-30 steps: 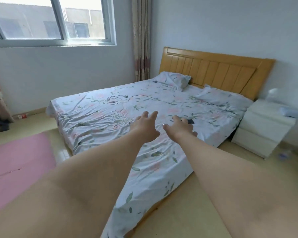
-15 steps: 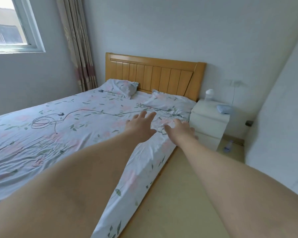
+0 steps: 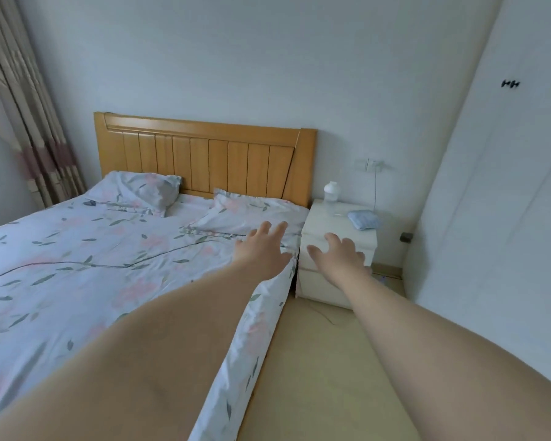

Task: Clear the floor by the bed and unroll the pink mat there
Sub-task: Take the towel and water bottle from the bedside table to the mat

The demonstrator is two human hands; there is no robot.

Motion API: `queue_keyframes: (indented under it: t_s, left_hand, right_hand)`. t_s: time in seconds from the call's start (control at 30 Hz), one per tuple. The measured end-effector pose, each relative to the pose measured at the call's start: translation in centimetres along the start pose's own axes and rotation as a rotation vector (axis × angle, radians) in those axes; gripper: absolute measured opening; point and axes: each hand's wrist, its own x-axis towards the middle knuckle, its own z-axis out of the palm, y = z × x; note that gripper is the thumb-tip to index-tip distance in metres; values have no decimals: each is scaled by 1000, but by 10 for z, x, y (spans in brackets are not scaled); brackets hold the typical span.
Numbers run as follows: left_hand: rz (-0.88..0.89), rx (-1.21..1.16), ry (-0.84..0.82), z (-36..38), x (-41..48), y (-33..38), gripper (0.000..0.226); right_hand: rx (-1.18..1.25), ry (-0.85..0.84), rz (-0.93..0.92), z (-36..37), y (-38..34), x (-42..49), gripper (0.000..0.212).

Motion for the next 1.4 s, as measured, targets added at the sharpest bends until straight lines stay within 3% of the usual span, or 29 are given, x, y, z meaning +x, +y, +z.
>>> queue_keyframes:
  t_s: [0.2,0.6,0.8,1.13,1.23,1.3,1.4]
  left_hand:
    - [64,0,-68,39,116,28,64]
    - [27,-78,-90,105,360,105,62]
    - [-10,-99,-137,141,469,109,62]
    - [72,-136,-252,211,670,100,60]
    - [92,-122,-315,236,718,111,59]
    - [110,-131,-364,252,738,120,59]
    - [95,-159,-443,282,767,137,60]
  right_hand:
    - [12,12,99,-7,37,109,57]
    - [46,-7,95,-57,111,380,57]
    - [58,-78,109,-48,130,492,59]
    - [36,-72,255,-16,166,684,58]
    - [42,-70,334,-8,191,726,49]
    - [59,-72,363,1,209,746,30]
    - [62,-113,414,16,238,777,28]
